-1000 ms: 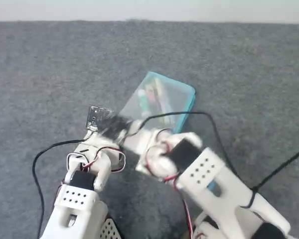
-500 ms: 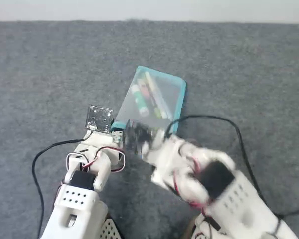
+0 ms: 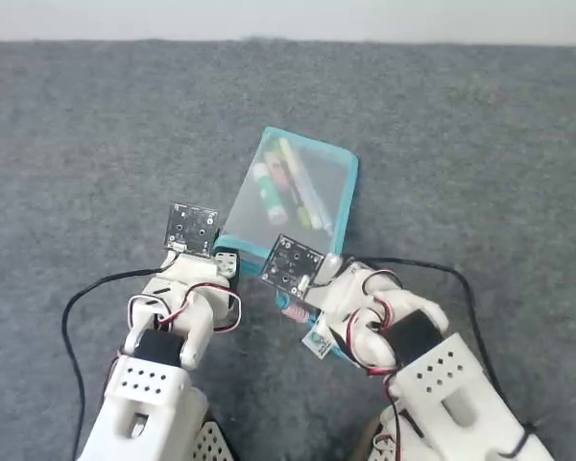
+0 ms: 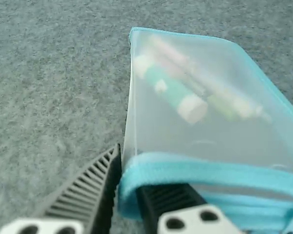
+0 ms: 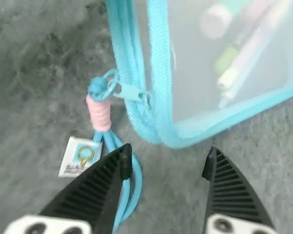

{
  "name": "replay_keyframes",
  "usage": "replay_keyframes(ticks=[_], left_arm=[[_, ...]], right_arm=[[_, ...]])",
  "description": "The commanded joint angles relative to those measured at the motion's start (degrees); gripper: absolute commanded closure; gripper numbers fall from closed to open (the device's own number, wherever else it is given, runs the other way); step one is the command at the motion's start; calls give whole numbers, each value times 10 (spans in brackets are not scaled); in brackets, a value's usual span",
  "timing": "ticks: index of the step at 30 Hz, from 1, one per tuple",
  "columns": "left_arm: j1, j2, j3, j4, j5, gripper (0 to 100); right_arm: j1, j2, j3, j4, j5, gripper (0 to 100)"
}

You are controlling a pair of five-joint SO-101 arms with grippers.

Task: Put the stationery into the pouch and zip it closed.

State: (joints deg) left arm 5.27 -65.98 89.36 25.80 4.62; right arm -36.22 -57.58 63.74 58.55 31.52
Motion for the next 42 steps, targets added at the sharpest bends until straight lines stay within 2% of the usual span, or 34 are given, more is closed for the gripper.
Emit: replay_keyframes(ticks=[1, 10, 15, 19, 28, 35, 42], left_arm=[[3, -6, -41, 2, -10, 989], [3, -6, -41, 2, -9, 989], [3, -6, -41, 2, -9, 989], [3, -6, -41, 2, -9, 989], [4, -6, -41, 2, -10, 989], [6, -6, -40, 9, -9, 989], [8, -10, -41, 20, -8, 989]], right_arm=[[10, 7, 17, -62, 10, 757], [9, 8, 65, -133, 11, 757], [1, 8, 69, -130, 16, 757], [-30, 8, 77, -124, 51, 760], [-19, 7, 76, -131, 70, 760], [-11, 13, 62, -184, 79, 761], [8, 108, 33, -208, 83, 761]])
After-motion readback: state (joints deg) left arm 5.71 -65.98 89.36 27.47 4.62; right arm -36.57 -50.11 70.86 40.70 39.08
